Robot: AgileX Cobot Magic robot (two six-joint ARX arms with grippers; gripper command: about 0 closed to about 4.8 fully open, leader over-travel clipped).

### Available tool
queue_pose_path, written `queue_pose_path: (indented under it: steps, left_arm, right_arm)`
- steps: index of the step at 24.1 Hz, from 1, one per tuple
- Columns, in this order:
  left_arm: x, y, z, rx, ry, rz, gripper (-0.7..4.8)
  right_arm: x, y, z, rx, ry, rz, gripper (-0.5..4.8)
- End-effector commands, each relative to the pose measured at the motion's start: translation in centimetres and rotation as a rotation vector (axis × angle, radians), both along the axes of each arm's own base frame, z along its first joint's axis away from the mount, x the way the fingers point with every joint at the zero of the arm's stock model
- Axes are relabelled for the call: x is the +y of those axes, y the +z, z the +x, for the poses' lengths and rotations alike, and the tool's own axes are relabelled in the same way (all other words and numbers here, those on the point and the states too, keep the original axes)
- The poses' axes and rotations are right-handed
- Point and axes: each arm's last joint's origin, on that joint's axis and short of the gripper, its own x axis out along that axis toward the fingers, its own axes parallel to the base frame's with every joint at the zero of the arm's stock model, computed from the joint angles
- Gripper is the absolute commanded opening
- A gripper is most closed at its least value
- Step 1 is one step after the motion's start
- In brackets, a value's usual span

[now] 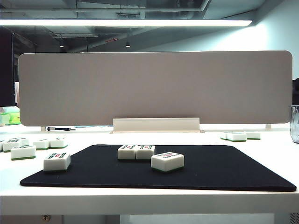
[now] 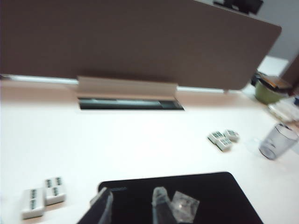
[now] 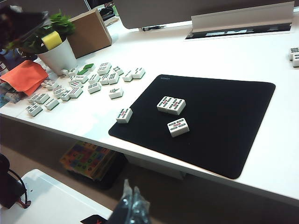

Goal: Arrange four mahjong tiles into a neat stack, creating two layers of paired tiles.

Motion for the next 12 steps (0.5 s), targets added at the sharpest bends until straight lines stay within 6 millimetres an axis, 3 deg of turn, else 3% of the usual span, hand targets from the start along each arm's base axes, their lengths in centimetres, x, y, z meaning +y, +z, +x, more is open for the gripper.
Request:
queue_pose_path:
  steps: [1, 7, 9, 12]
  left_arm:
    - [-0.2, 1.0, 2.2, 0.051, -0.077, -0.007, 1.11]
    - [-0.5, 1.3, 6.6, 0.150, -0.172, 0.054, 1.16]
    - [-0.5, 1.0, 8.9, 0.224, -0.197, 0.106, 1.16]
    - [-0.6, 0.5, 10.6, 0.288, -0.224, 0.159, 1.17]
  right_arm:
    - [0.0, 0.0, -0.3, -0.029, 0.005, -0.002, -0.01]
    - [0.0, 0.0, -0.3, -0.030, 0.005, -0.003, -0.01]
    - [0.0, 0.0, -0.3, -0.030, 0.004, -0.003, -0.01]
    - [0.0, 0.0, -0.3, -0.029, 0.004, -0.003, -0.01]
